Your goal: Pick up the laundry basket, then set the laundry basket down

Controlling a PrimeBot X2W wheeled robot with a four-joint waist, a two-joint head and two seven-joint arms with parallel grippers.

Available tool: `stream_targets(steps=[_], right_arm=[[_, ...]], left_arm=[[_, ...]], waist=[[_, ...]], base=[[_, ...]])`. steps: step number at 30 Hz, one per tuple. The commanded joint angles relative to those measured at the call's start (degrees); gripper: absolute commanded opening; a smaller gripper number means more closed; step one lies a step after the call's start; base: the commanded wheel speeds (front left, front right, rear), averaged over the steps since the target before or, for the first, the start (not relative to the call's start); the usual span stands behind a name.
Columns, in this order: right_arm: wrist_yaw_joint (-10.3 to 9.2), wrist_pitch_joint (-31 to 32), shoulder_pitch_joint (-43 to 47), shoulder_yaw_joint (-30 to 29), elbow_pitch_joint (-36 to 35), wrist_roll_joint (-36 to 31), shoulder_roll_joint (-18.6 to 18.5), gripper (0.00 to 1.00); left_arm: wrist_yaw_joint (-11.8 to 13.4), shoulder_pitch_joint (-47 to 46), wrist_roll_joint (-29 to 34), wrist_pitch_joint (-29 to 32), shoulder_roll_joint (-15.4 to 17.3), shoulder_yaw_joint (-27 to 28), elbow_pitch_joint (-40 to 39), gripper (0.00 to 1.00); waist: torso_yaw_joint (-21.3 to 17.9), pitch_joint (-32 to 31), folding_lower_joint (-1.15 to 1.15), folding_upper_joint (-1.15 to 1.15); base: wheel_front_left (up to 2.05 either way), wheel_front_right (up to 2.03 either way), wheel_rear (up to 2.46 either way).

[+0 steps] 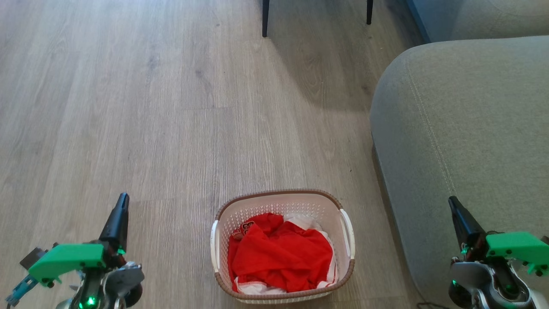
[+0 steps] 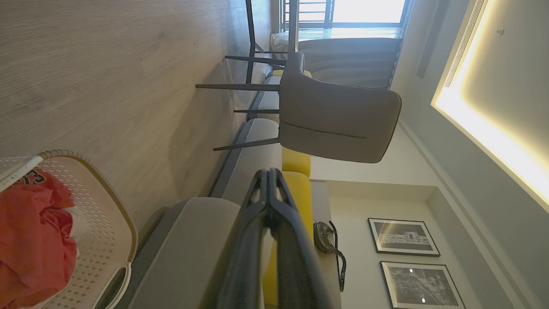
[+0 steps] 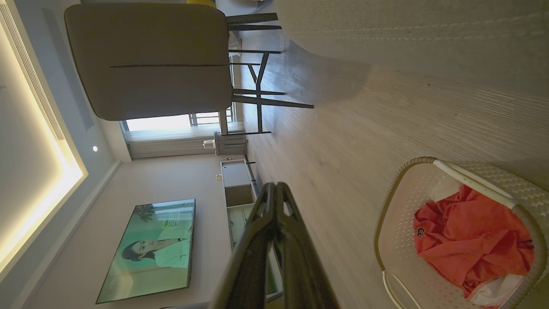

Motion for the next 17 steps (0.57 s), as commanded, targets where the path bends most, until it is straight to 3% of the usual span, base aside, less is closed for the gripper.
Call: stream_targets(steps=[1,17], right_arm=[[0.41,0.39,-2.71,1.0,-1.8,-0.44,-0.2,0.0],[0.41,0.53,-2.73,0.83,-1.79,-0.58,-0.08,0.0]], left_arm=[[-0.38,-3.36,0.44,0.38,0.19,1.93,-1.69,0.0],[-0.38,-3.37,0.56,0.5,0.09,2.08,-1.68,0.0]], waist=[[0.0,0.0,0.0,0.0],[0.0,0.0,0.0,0.0]], base=[[0.0,0.0,0.0],[0.0,0.0,0.0]])
